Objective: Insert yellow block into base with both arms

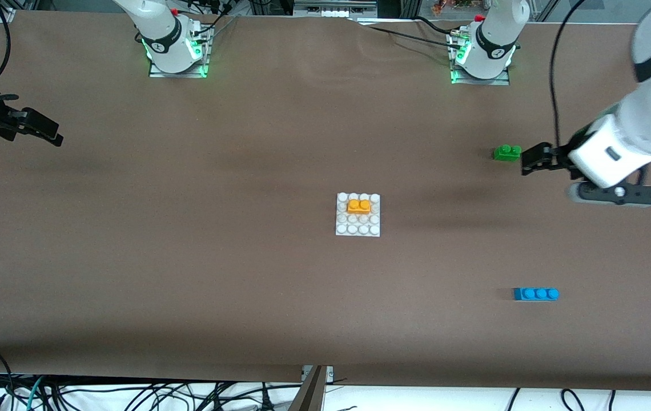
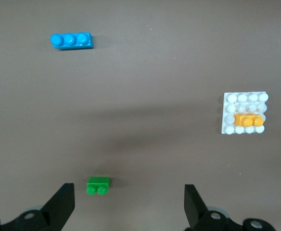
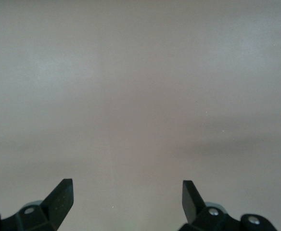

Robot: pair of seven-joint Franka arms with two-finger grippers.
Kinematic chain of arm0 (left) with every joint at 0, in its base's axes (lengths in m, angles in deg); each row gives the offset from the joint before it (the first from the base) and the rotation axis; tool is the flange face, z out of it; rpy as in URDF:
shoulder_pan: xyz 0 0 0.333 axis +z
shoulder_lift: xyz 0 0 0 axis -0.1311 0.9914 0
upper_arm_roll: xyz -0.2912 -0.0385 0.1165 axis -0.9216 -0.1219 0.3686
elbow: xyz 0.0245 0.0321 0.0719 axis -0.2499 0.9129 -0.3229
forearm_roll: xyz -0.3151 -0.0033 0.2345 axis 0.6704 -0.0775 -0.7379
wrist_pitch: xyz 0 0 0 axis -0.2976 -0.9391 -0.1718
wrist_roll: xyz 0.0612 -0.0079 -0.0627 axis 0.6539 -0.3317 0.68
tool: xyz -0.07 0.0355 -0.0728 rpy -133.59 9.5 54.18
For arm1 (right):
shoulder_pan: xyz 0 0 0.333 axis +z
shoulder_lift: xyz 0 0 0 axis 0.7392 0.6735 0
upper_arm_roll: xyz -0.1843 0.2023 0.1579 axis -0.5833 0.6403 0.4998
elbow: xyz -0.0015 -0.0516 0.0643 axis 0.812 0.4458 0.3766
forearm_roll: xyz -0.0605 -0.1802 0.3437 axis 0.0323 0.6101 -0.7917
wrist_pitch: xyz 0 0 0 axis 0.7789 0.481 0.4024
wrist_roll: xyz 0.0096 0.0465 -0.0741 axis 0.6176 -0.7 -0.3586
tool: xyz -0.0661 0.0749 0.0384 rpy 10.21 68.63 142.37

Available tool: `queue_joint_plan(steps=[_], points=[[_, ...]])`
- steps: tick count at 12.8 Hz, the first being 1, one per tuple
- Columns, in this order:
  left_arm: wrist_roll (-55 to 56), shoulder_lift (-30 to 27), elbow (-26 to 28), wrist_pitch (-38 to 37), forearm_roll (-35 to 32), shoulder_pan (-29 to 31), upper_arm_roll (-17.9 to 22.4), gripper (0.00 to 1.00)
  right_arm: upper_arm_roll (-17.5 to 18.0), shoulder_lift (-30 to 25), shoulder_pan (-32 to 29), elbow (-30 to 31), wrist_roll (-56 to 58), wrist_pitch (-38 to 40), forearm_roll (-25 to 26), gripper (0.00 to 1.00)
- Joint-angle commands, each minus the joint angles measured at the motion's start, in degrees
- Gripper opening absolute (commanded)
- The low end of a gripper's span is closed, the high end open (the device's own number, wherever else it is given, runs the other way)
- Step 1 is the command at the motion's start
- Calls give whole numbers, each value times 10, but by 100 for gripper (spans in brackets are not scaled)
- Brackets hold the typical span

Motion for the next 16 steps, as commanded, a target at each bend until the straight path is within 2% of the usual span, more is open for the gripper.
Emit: queue_joint_plan(steps=[1, 3, 4, 5, 6, 9, 16], points=[[-44, -100, 133, 52, 21, -37, 65, 100, 5, -5, -6, 1, 7, 5, 0, 100], [-36, -163, 241, 126, 18, -39, 68, 100, 5, -5, -6, 1, 7, 5, 0, 100], [-33, -165, 257, 130, 18, -51, 88, 100, 5, -5, -6, 1, 7, 5, 0, 100], [-34, -165, 258, 131, 18, -75, 114, 100, 5, -5, -6, 1, 7, 5, 0, 100], [-36, -163, 255, 134, 15, -78, 118, 100, 5, -4, -6, 1, 7, 5, 0, 100], [-36, -162, 252, 133, -23, -76, 109, 100, 5, -5, -6, 1, 7, 5, 0, 100], [-42, -154, 245, 134, -19, -51, 99, 100, 5, -5, -6, 2, 7, 5, 0, 100]])
